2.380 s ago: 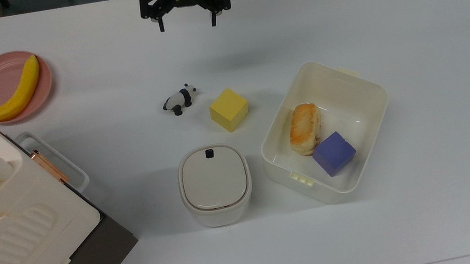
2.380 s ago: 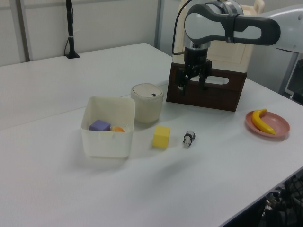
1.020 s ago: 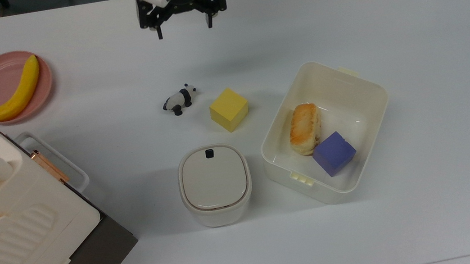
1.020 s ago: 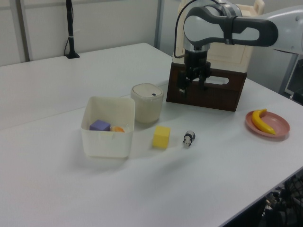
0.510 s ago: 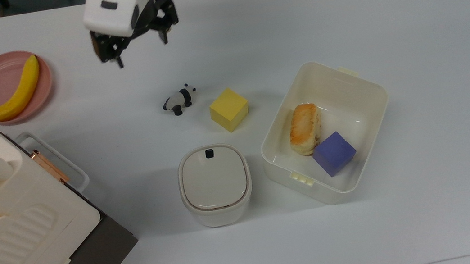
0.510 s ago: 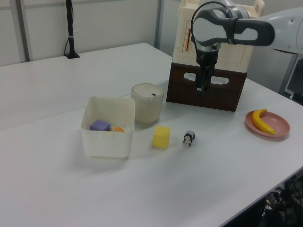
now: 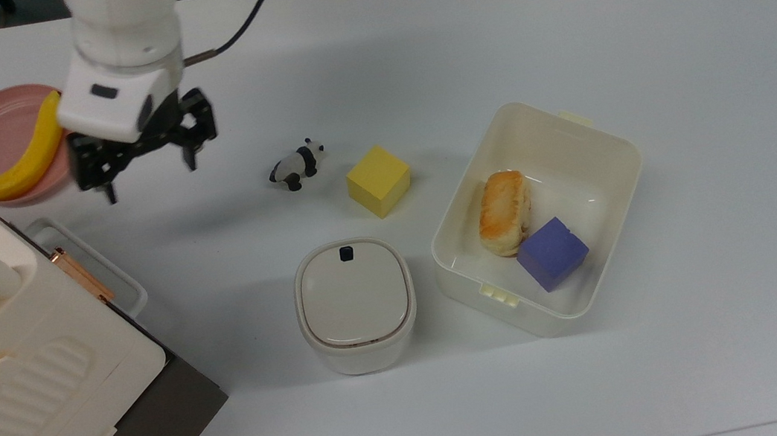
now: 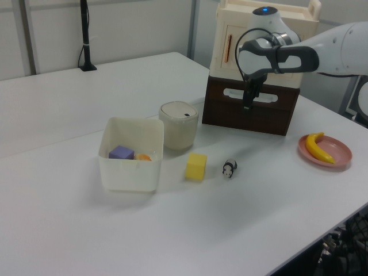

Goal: Slide the drawer open
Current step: 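Move the gripper toward the dark brown drawer's handle and lower it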

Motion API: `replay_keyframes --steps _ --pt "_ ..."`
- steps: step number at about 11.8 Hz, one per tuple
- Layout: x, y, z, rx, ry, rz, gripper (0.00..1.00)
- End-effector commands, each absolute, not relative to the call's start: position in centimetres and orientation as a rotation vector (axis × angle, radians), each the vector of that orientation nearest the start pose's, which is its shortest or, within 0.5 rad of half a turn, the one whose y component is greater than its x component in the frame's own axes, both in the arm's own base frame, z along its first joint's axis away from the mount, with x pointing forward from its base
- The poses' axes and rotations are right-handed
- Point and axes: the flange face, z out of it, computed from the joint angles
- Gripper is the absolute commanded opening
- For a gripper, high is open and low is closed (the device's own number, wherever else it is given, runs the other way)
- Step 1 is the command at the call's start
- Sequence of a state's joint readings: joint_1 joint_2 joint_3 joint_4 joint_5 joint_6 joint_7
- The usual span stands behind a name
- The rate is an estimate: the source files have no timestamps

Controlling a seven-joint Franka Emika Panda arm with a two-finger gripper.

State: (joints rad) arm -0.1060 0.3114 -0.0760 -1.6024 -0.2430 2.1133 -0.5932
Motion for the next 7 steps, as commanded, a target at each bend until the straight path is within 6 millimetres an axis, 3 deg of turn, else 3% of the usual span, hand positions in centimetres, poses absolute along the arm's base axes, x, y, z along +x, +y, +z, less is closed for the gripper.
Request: replay_keyframes --steps 1,4,7 --pt "67.5 -16.0 47.8 -3.383 -0.918 -0.284 0.99" --pt "67.7 -18.4 46.7 -3.414 -0.894 -0.328 0.98" --pt "68.0 -18.2 45.2 -3.406 -0.908 -0.292 0.98"
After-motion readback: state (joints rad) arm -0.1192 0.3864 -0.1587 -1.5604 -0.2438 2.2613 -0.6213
